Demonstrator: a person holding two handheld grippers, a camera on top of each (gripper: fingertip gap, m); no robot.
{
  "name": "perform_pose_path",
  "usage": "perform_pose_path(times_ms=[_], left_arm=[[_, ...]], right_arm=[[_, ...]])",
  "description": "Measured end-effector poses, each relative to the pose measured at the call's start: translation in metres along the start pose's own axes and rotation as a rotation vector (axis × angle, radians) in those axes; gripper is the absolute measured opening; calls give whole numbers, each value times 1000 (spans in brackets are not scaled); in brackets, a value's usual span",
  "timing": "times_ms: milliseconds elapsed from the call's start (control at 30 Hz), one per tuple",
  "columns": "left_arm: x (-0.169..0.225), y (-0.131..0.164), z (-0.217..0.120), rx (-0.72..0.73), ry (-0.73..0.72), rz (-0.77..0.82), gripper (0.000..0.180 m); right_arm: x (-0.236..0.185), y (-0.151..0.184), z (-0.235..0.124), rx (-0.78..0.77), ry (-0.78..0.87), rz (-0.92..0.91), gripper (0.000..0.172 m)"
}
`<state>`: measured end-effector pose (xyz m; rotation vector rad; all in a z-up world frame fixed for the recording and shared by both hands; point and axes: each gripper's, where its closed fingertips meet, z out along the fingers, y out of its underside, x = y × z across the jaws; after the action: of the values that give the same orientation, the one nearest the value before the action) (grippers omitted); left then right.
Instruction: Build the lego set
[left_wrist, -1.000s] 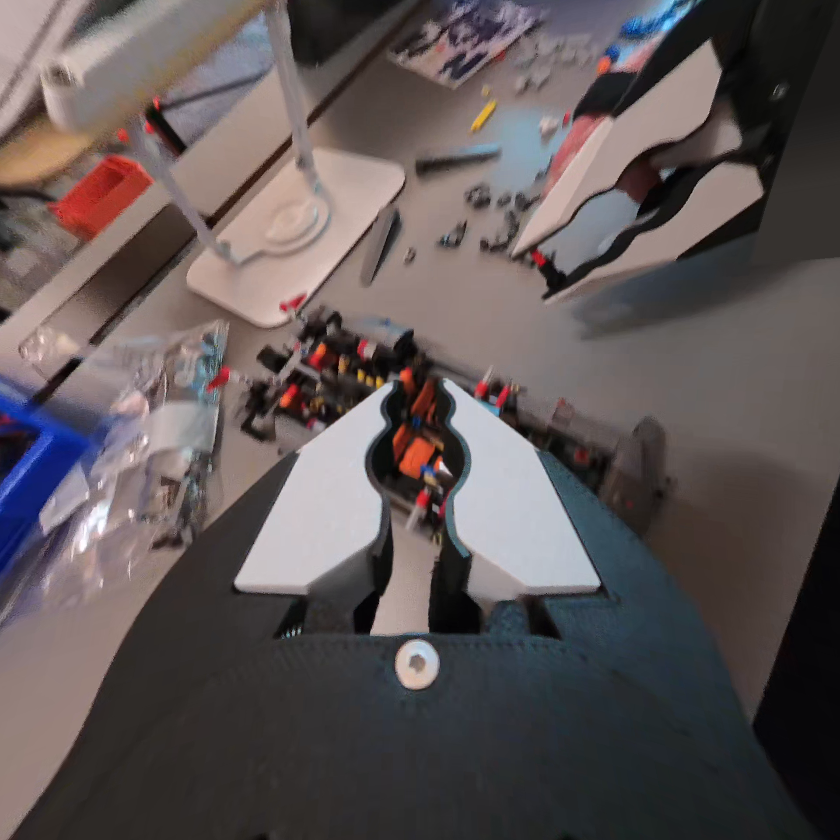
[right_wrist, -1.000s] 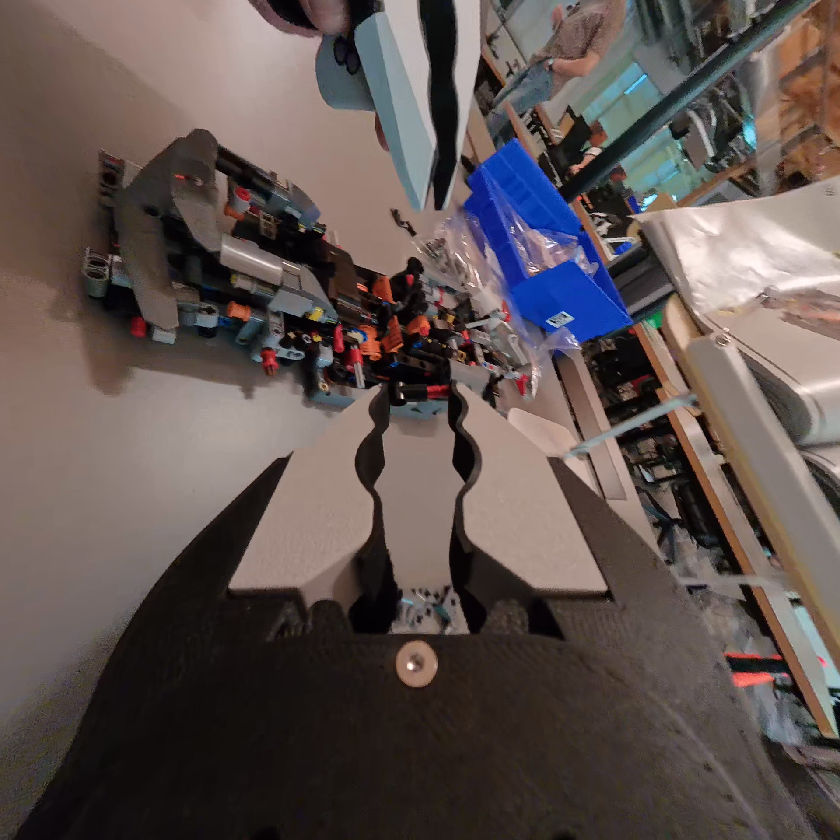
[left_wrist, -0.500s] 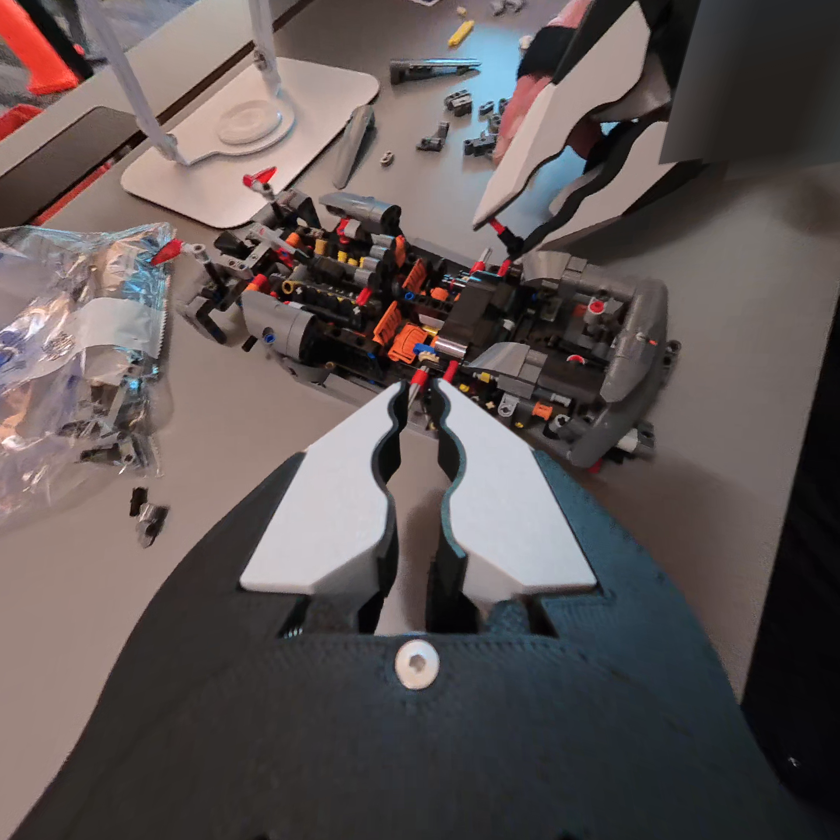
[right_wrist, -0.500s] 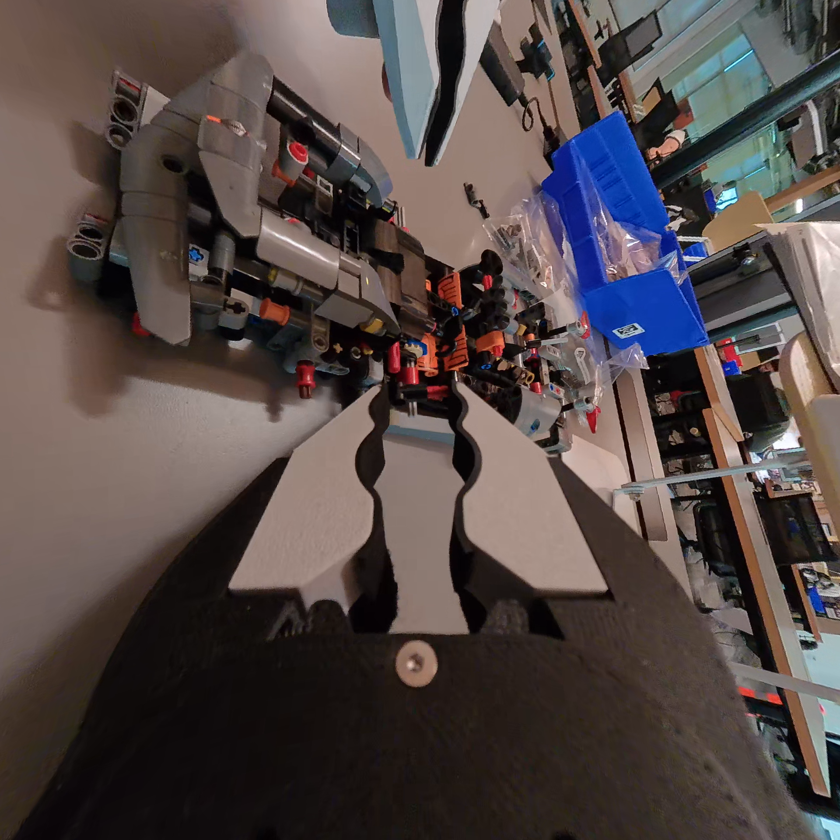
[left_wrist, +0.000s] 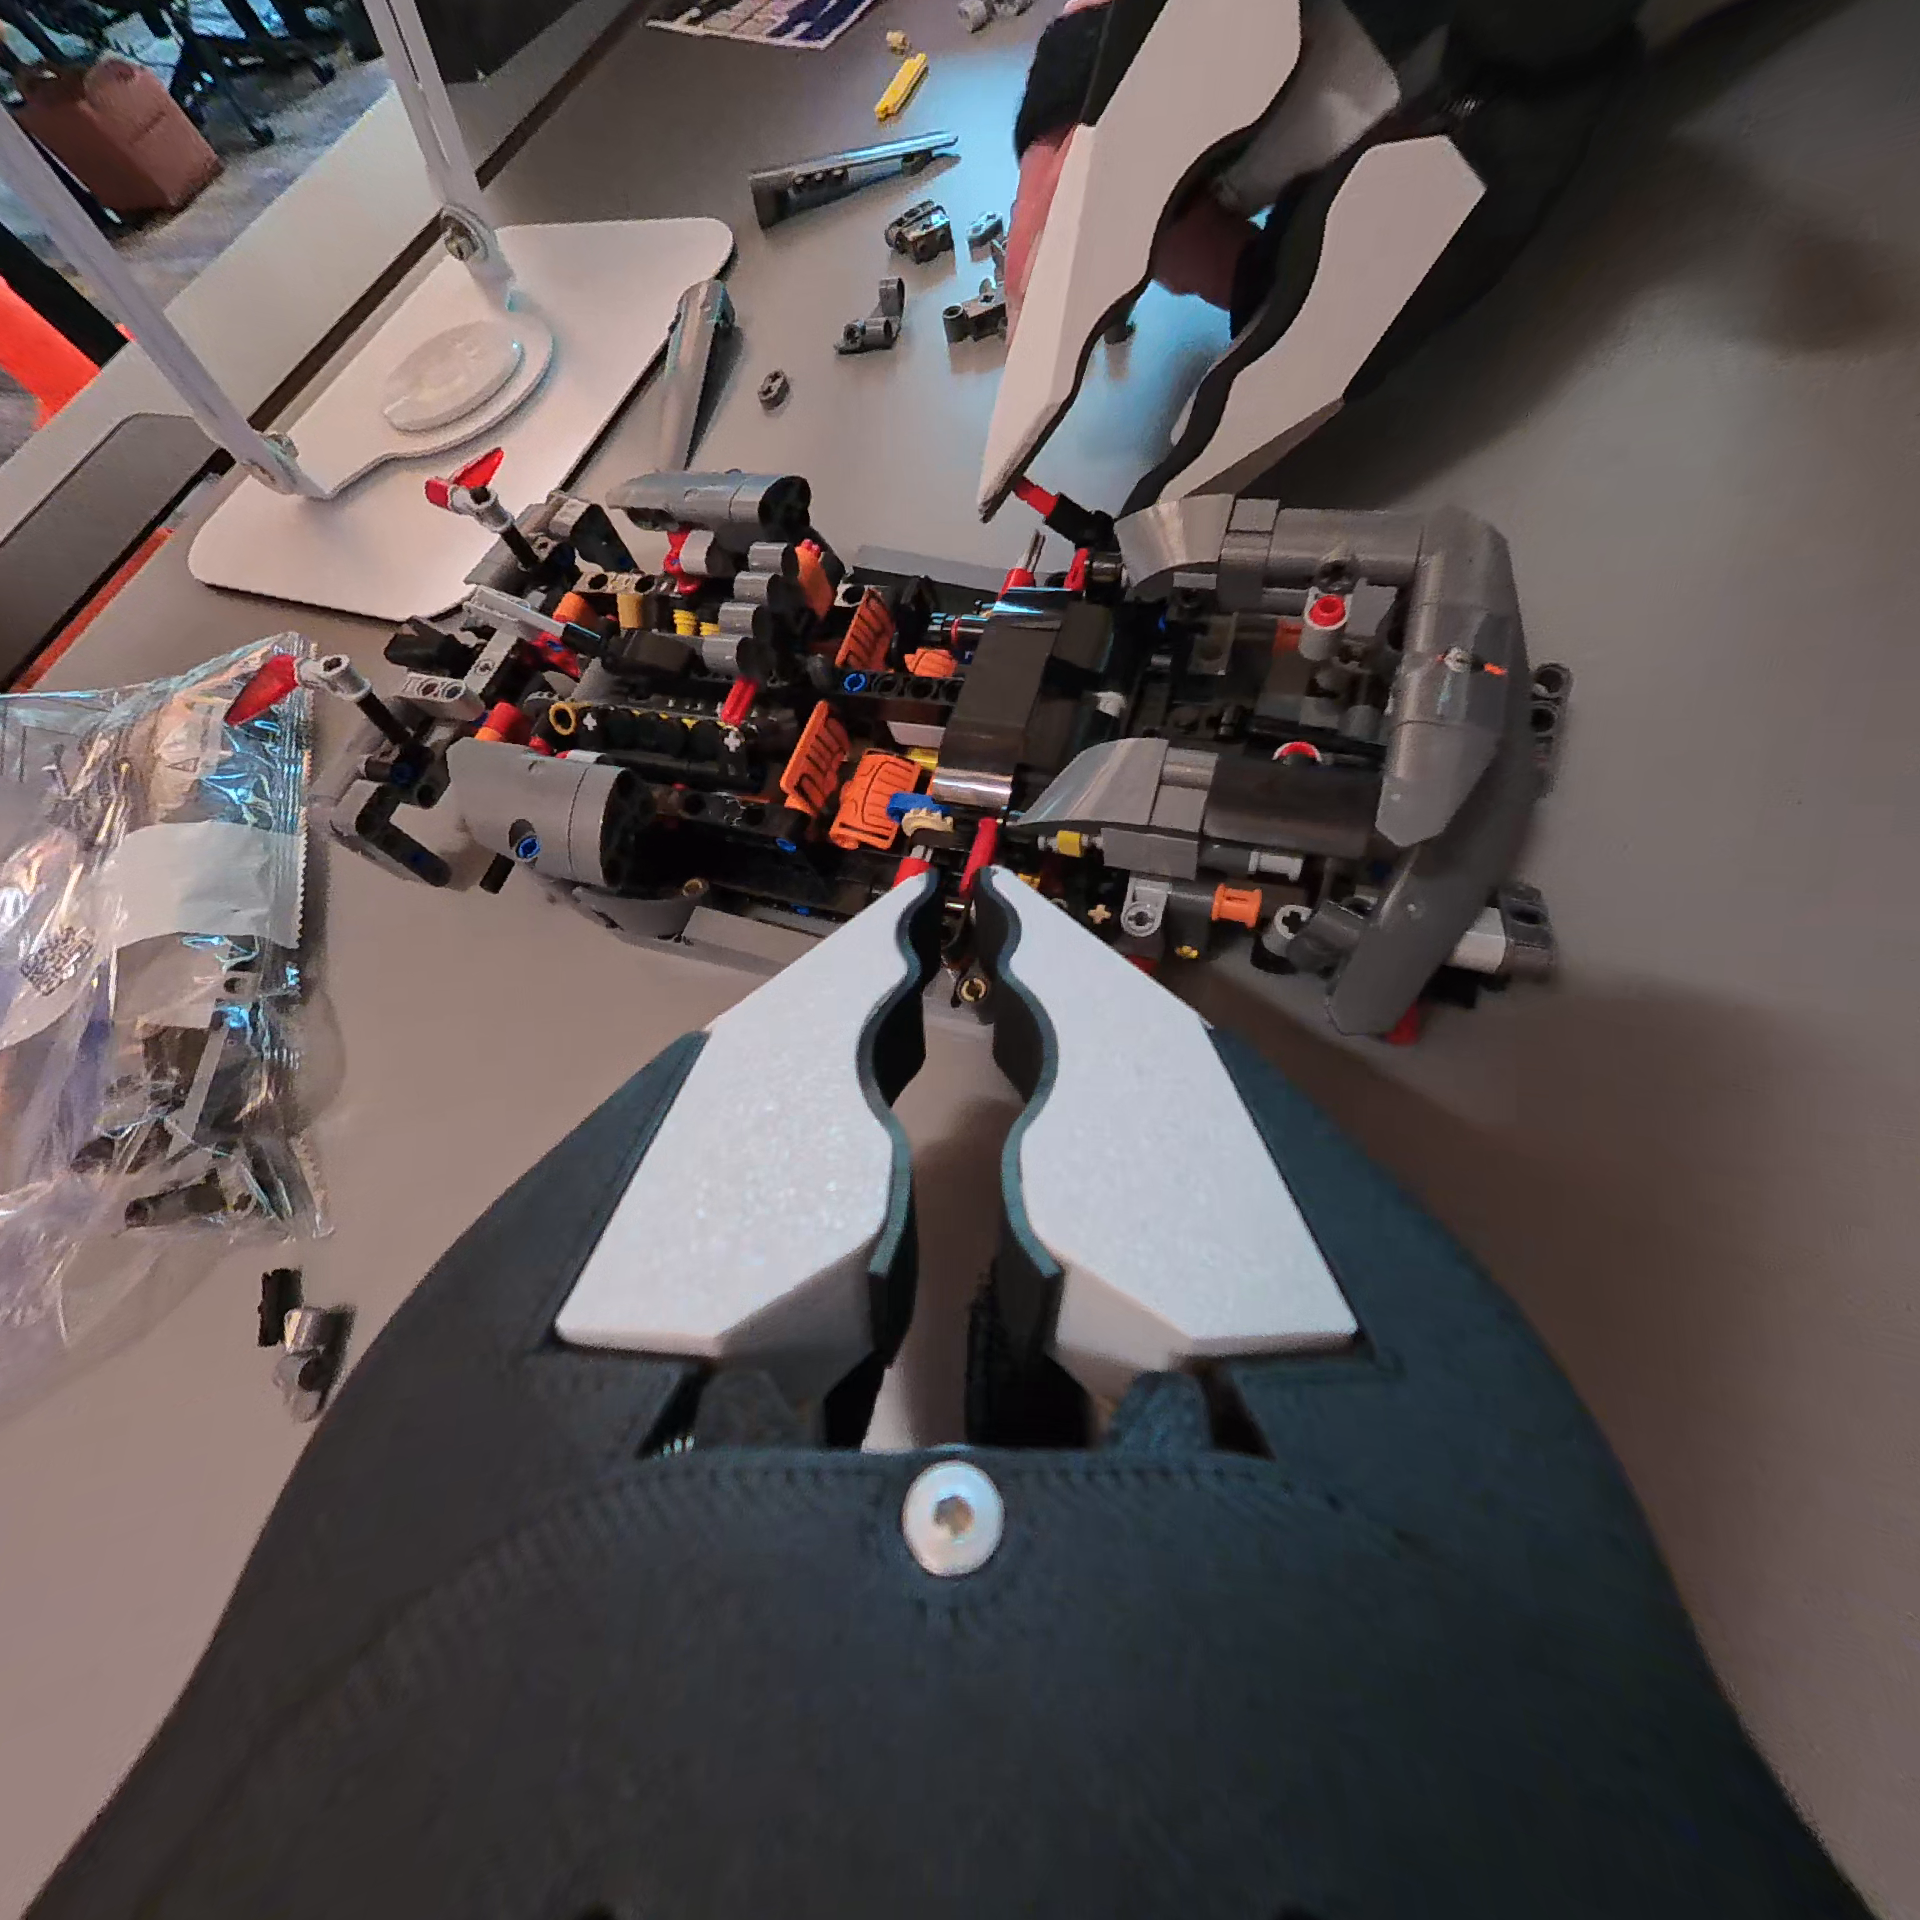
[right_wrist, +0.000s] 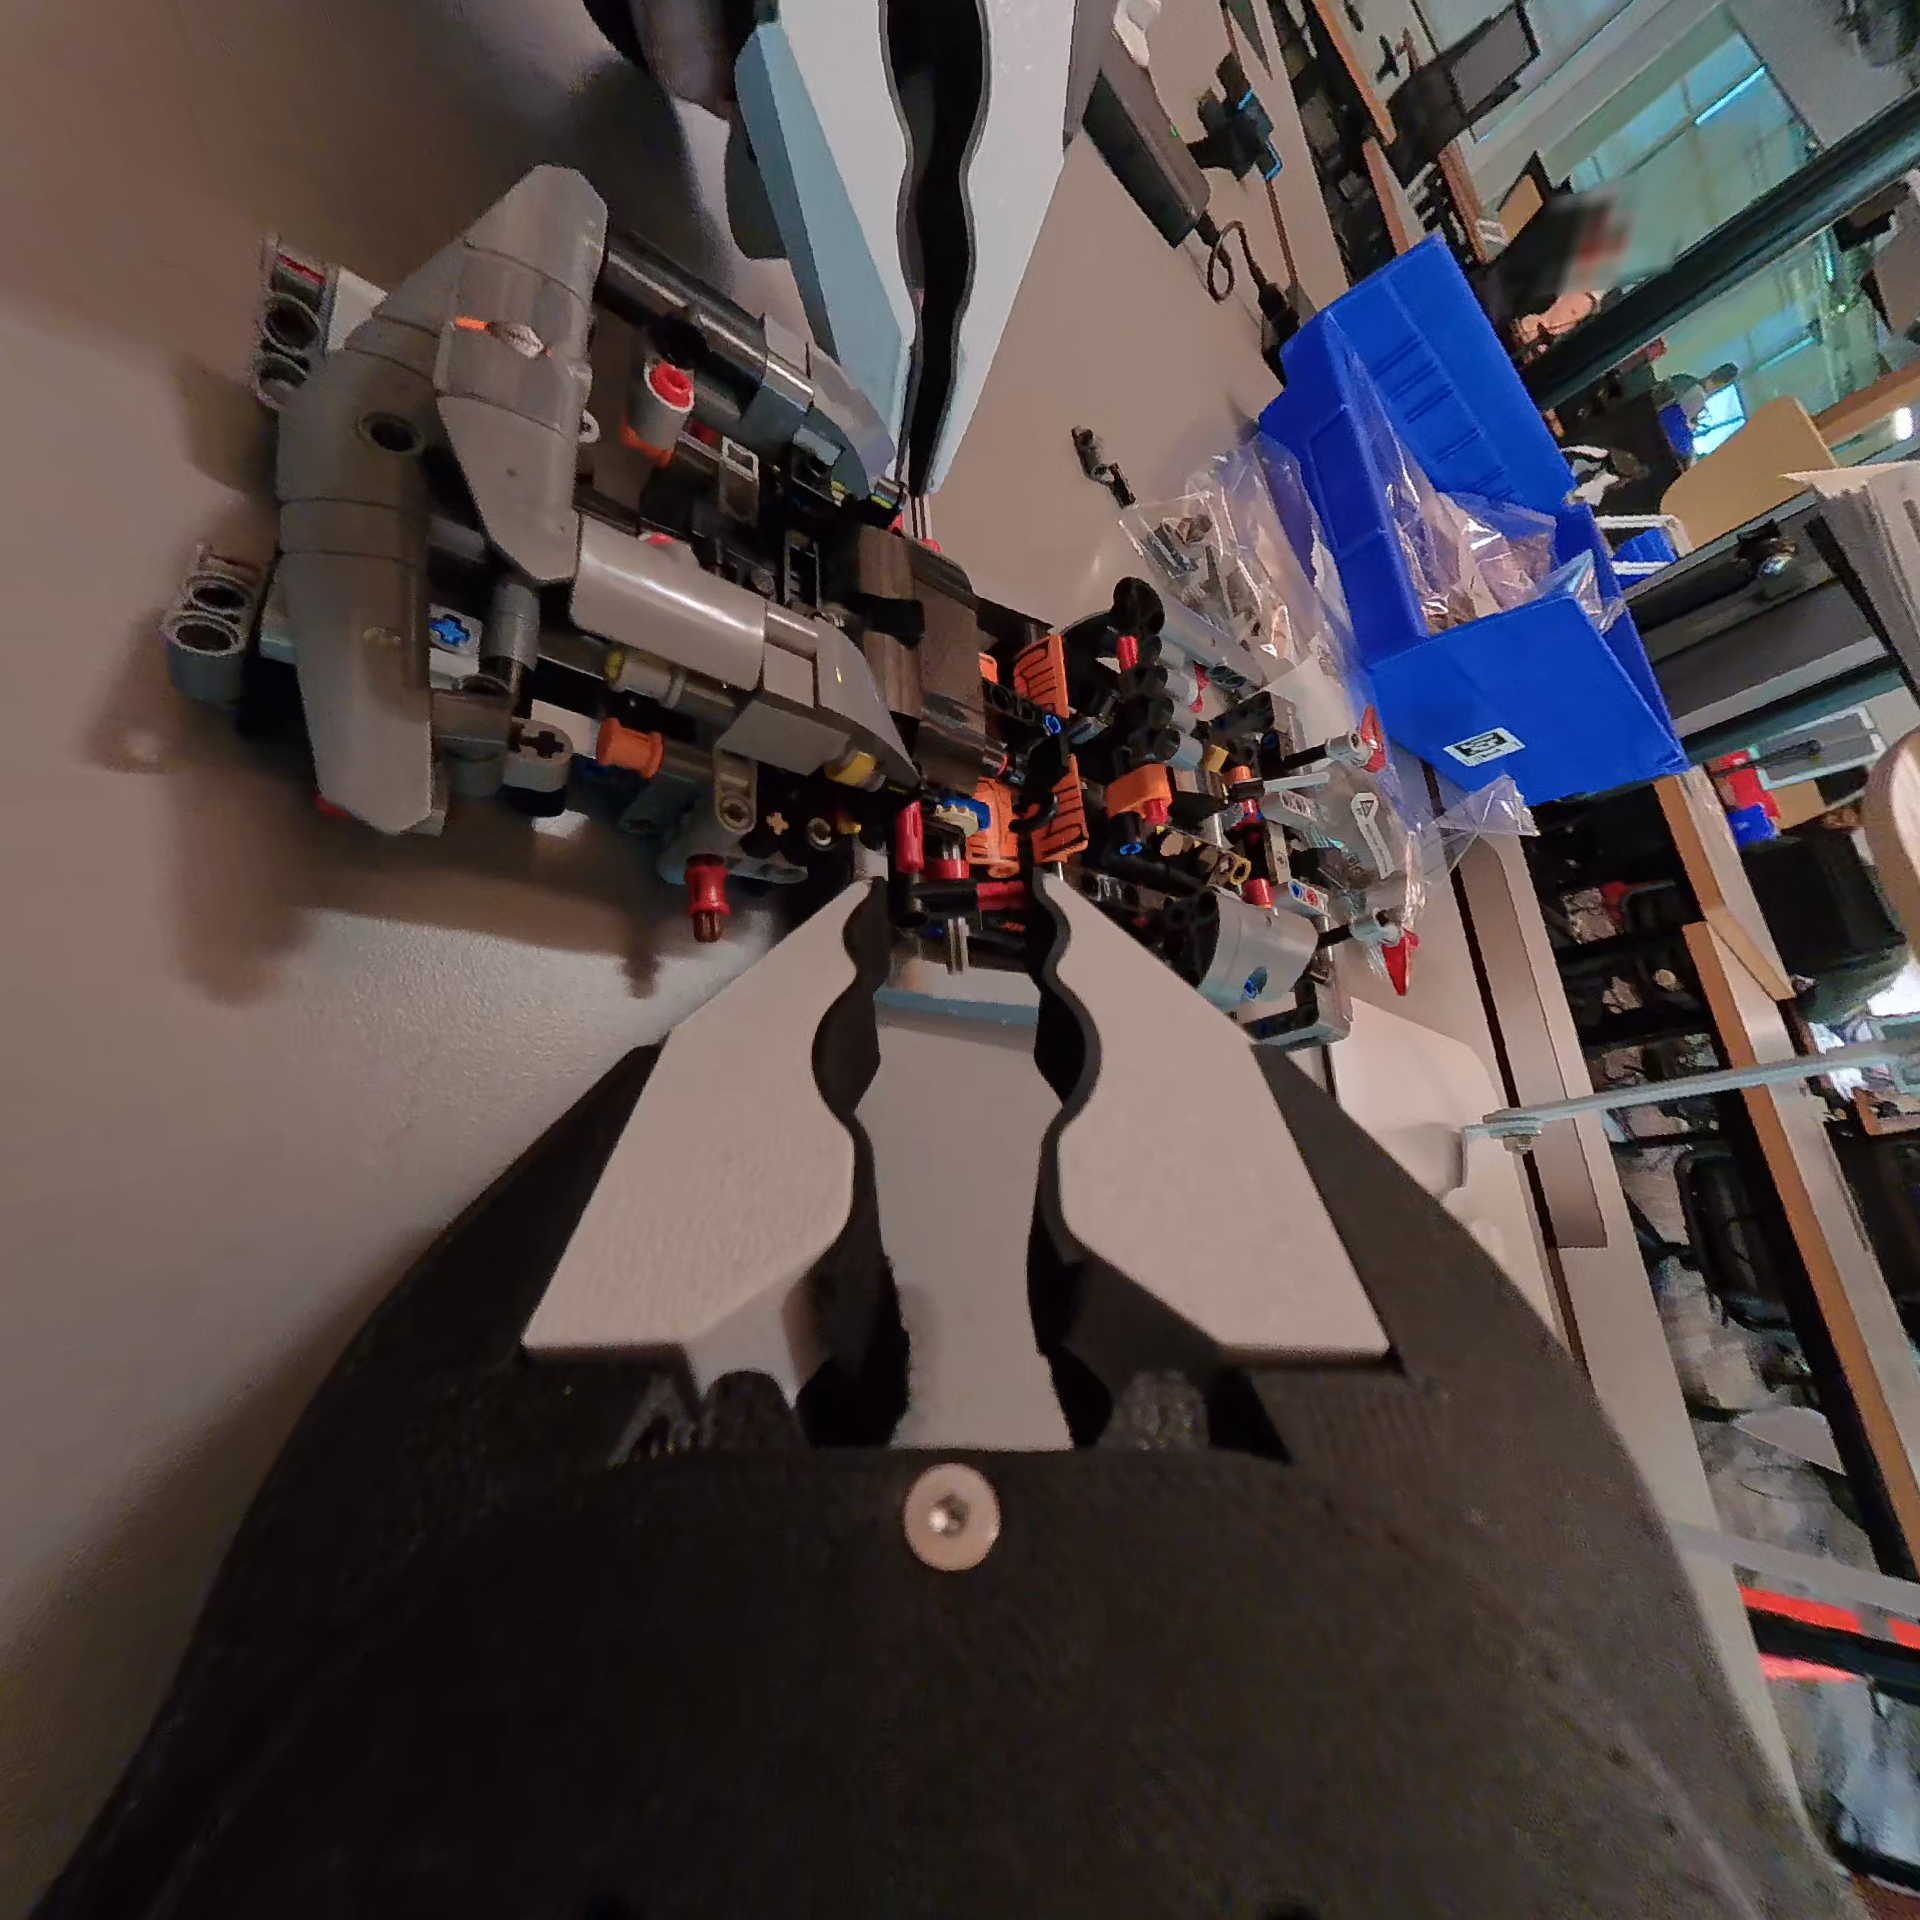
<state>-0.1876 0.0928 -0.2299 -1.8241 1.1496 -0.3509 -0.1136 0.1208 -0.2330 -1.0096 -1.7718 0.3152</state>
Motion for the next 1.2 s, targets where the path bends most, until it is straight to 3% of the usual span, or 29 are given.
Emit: perform_pose_path(times_ms=[433,833,1200], left_arm=[[2,-3,4,20,35,19,1],[2,-2,5,27,50,26,0],[2,-2,4,27,51,26,0]], right_arm=[[1,-3,2,32,-47,-3,22],[0,-3,4,74,-83,109,22],[0,-3,3,92,-78,66,23]])
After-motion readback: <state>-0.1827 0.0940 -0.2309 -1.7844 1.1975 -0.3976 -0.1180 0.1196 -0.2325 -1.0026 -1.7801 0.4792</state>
